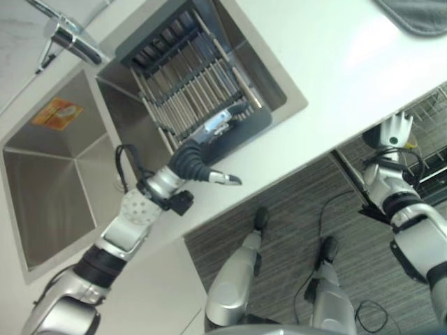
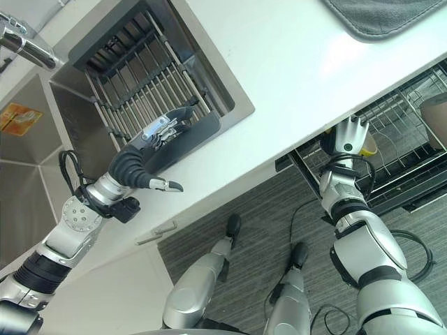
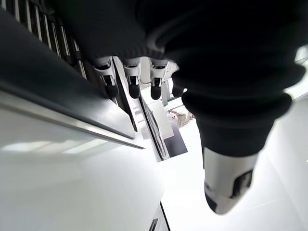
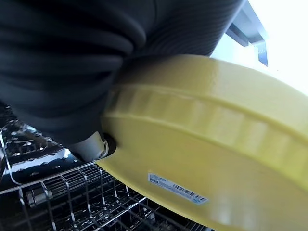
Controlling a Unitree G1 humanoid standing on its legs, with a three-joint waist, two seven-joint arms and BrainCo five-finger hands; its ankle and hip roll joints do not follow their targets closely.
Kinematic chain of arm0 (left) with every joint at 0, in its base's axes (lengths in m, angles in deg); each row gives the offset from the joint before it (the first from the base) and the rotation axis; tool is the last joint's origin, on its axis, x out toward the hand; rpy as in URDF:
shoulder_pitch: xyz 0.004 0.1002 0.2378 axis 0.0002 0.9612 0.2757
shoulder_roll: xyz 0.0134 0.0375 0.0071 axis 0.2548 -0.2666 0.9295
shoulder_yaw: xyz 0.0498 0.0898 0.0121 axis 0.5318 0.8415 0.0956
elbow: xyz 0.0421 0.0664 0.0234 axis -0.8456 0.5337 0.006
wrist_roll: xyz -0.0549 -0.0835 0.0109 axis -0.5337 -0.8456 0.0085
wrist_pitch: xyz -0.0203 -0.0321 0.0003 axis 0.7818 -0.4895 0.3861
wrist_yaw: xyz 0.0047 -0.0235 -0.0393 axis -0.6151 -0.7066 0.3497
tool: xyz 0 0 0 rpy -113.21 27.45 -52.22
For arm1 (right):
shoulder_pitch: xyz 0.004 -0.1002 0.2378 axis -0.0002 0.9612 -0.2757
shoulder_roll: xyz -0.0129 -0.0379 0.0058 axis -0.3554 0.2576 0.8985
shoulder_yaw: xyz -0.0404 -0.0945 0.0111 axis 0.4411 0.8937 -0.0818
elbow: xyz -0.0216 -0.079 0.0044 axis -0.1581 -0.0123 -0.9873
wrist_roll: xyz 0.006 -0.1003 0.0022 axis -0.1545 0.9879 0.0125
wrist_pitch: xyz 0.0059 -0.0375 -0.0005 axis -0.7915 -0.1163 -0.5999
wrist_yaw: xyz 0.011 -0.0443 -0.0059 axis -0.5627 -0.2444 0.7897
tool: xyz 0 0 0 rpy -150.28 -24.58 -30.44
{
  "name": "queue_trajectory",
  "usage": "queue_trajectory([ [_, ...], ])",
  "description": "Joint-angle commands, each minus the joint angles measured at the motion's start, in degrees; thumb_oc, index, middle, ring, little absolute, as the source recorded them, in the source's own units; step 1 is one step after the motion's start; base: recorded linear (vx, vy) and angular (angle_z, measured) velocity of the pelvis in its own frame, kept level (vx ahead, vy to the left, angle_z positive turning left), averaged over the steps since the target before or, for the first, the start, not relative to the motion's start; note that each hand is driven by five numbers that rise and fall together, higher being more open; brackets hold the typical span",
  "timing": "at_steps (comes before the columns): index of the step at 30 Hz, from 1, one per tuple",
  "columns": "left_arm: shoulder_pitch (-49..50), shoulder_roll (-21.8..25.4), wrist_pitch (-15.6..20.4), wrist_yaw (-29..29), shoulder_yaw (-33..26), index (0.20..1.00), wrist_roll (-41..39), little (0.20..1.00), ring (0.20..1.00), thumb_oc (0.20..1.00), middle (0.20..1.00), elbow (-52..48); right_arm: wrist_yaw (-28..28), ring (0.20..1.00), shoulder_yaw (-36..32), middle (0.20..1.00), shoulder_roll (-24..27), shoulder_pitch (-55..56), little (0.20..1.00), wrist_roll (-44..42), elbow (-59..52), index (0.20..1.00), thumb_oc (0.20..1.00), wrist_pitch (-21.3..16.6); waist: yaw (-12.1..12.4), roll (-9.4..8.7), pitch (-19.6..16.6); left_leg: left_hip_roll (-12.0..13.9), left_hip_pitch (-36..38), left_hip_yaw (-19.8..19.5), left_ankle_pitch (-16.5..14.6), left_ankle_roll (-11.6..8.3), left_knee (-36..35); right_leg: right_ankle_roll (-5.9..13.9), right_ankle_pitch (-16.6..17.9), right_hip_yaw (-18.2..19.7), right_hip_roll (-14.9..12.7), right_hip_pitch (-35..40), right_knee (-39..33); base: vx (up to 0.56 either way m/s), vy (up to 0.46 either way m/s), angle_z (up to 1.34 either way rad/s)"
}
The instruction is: Place the dishes in the dishwasher.
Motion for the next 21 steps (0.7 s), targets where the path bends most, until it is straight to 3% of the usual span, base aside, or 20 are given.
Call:
queue_trajectory([
  [1, -2.9, 2.0, 3.3, -1.3, 1.8, 1.0, -1.5, 1.0, 1.0, 1.0, 1.0, -2.5, 8.6, 0.2, 5.4, 0.2, 1.8, -15.0, 0.2, 4.3, -3.2, 0.2, 0.2, 0.5, 2.3, -2.06, 2.2, -2.9, 0.3, -3.1, -5.5, -0.85, 2.3, 4.09, -1.9, -1.3, -4.2, -5.4, 8.8, 0.0, 0.0, 0.0],
  [6, -3.4, 2.6, 3.9, -2.1, 2.3, 1.0, -1.5, 1.0, 1.0, 1.0, 1.0, -1.8, 11.6, 0.2, 6.9, 0.2, 2.9, -17.4, 0.2, 4.3, -3.1, 0.2, 0.2, 1.9, 2.3, -2.11, 2.4, -2.9, -0.7, -3.0, -5.3, -0.83, 2.5, 4.12, -1.9, -1.0, -4.1, -6.5, 9.0, 0.0, 0.003, -0.01],
  [12, -4.9, 2.4, 3.8, -2.8, 3.4, 1.0, -1.3, 1.0, 1.0, 1.0, 1.0, -0.9, 11.5, 0.2, 8.0, 0.2, 2.6, -18.4, 0.2, 4.6, -2.7, 0.2, 0.2, 0.9, 2.3, -2.11, 2.9, -3.0, -1.8, -2.9, -5.2, -0.78, 2.7, 4.14, -1.9, -1.0, -4.3, -7.6, 9.2, 0.0, 0.0, 0.0],
  [16, -5.5, 2.0, 3.5, -3.4, 3.7, 1.0, -1.0, 1.0, 1.0, 1.0, 1.0, -0.5, 6.7, 0.2, 8.5, 0.2, 2.0, -18.9, 0.2, 3.3, -2.6, 0.2, 0.2, -3.6, 2.3, -2.03, 3.3, -3.1, -2.4, -2.8, -4.9, -0.87, 2.7, 4.27, -1.8, -1.0, -4.5, -8.4, 9.5, -0.01, 0.018, 0.0],
  [18, -5.9, 1.7, 3.5, -3.5, 3.9, 1.0, -0.9, 1.0, 1.0, 1.0, 1.0, -0.3, 6.1, 0.2, 8.8, 0.2, 1.5, -19.0, 0.2, 3.5, -2.6, 0.2, 0.2, -3.6, 2.3, -1.91, 3.6, -3.1, -2.5, -2.8, -4.8, -0.89, 2.6, 4.27, -1.8, -1.1, -4.6, -8.5, 9.5, 0.0, 0.017, 0.0],
  [20, -6.0, 1.8, 3.4, -3.0, 3.6, 1.0, -1.6, 1.0, 1.0, 1.0, 1.0, -0.3, 1.5, 0.231, 9.4, 0.231, 0.7, -19.0, 0.231, 7.2, -2.9, 0.231, 0.231, -8.0, 2.6, -1.88, 3.9, -3.2, -3.0, -2.7, -4.7, -0.92, 2.7, 4.46, -1.7, -1.5, -4.9, -8.9, 9.8, 0.0, 0.0, 0.0],
  [21, -6.1, 1.6, 3.3, -2.8, 3.5, 1.0, -1.9, 1.0, 1.0, 1.0, 1.0, -0.1, 0.4, 0.925, 10.0, 0.925, 0.6, -19.1, 0.925, 6.4, -3.1, 0.925, 0.925, -7.9, 2.7, -1.95, 3.9, -3.2, -3.1, -2.6, -4.7, -0.96, 2.7, 4.49, -1.7, -1.5, -4.9, -9.0, 9.8, 0.01, -0.024, 0.03],
])
